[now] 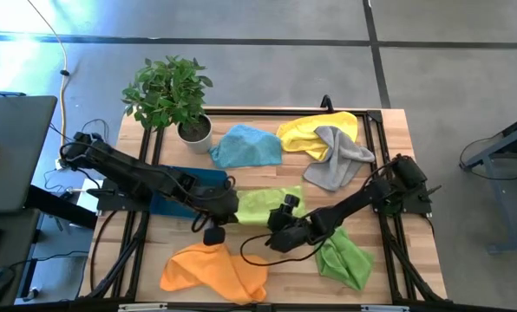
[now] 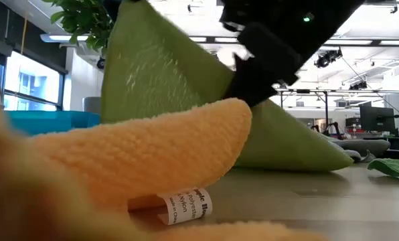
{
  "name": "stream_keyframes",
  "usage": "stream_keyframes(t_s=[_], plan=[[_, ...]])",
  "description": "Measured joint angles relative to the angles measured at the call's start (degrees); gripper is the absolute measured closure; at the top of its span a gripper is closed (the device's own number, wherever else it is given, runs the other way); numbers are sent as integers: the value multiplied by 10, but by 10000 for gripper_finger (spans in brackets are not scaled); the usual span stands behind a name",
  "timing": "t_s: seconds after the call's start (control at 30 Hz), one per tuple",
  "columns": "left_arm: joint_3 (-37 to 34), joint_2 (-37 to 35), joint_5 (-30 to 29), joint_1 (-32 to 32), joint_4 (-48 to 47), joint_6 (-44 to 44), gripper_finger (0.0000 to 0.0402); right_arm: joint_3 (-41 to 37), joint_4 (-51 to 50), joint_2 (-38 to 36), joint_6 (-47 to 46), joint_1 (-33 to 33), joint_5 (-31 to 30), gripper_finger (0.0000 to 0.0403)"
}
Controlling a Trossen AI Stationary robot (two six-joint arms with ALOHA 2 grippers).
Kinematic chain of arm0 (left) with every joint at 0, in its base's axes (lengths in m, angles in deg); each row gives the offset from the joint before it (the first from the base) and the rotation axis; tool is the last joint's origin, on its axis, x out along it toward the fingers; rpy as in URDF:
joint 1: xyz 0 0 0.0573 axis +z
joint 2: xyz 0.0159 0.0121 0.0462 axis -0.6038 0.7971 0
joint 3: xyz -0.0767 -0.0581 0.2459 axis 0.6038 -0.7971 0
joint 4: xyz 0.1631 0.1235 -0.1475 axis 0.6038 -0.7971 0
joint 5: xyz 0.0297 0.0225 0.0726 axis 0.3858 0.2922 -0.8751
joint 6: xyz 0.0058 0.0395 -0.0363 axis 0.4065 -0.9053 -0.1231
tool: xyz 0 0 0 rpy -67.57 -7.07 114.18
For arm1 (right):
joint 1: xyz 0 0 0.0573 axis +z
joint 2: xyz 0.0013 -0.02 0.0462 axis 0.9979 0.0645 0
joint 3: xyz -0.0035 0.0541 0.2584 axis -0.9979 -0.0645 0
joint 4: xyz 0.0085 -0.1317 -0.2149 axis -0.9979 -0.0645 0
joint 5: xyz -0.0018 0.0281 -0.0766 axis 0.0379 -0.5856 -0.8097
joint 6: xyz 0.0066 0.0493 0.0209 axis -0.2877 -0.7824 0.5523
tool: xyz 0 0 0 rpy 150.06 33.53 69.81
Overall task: Fold microfiber towels
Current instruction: Fold the light green microfiber towel on the table
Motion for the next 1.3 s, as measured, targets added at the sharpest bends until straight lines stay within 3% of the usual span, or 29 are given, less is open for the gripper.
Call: stream_keyframes(t_s=[0.3, 0.53, 0.63, 0.77, 1.0, 1.17, 1.3], plan=[[0, -16, -2, -3, -22, 23, 401, 16, -200, -86, -31, 18, -6, 203], [-1, -16, -13, -3, 0, 30, 401, 16, -250, -109, -36, -4, -139, 203], [-1, -16, -36, -2, -2, 39, 401, 14, -247, -100, -36, -25, -166, 203], [-1, -16, -48, -2, 0, 55, 401, -2, -233, -85, -36, -57, -163, 203], [-1, -16, -61, -2, -1, 56, 401, -23, -219, -83, -64, -64, -73, 206], [-1, -16, -76, 5, -10, 56, 401, -21, -70, -81, -25, -13, -47, 220], [-1, -16, -77, 13, -11, 51, 401, -21, 57, -67, 22, 11, -74, 228]])
